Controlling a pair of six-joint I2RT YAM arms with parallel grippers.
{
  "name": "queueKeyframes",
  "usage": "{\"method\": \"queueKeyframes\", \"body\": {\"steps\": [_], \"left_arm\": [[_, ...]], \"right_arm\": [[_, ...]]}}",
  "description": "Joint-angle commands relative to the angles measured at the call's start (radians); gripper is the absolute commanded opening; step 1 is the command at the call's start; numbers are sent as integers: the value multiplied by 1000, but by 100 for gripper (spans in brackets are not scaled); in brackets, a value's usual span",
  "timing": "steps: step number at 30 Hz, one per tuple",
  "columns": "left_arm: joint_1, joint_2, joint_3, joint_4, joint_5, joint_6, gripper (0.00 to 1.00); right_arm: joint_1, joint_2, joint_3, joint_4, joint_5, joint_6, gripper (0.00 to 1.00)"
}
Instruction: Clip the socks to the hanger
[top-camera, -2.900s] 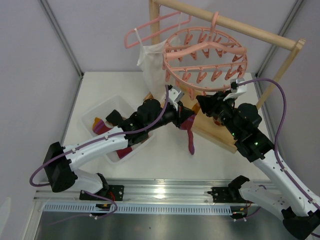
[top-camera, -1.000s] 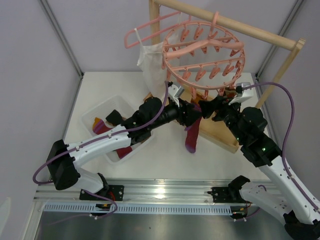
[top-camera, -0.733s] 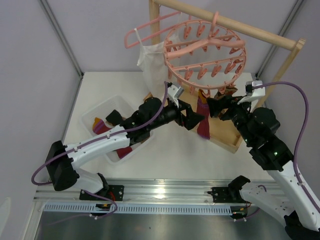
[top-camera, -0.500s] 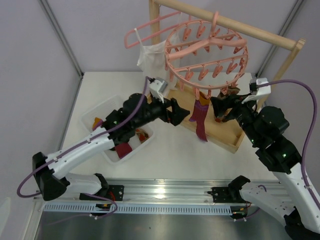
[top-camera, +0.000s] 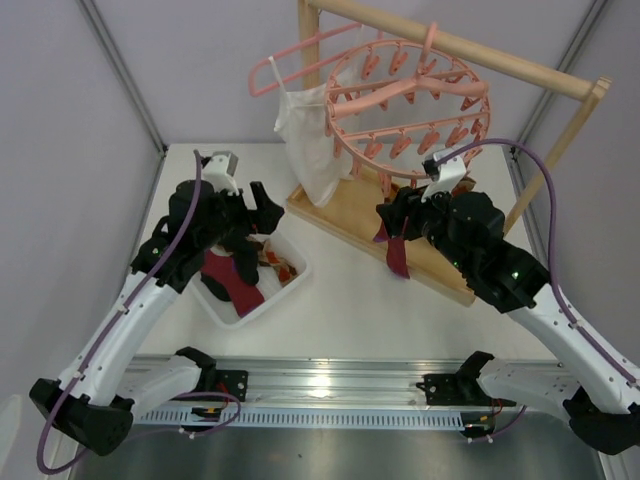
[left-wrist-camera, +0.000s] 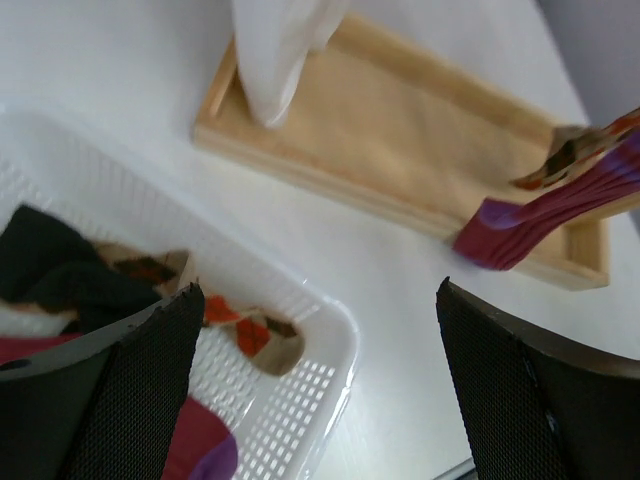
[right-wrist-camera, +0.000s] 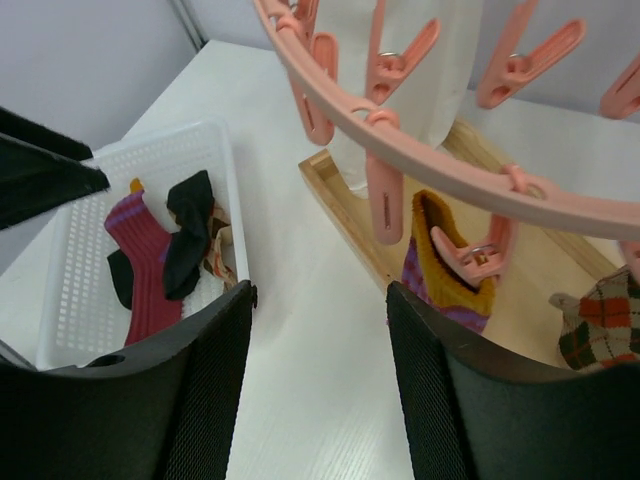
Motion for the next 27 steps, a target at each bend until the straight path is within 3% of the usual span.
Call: {"method": "queueKeyframes", "body": {"steps": [1,12,27], "left_arm": [[55,-8,-85,-22,49,2,99],[118,-42,-80,-31,66,25,100],[135,-25,-91,-26,112,17,99]], "right_arm": [[29,-1,-35,94,93,24,58],[8,47,-170,260,279,0,54],[-380,2,-199,315,176,-6,50]]}}
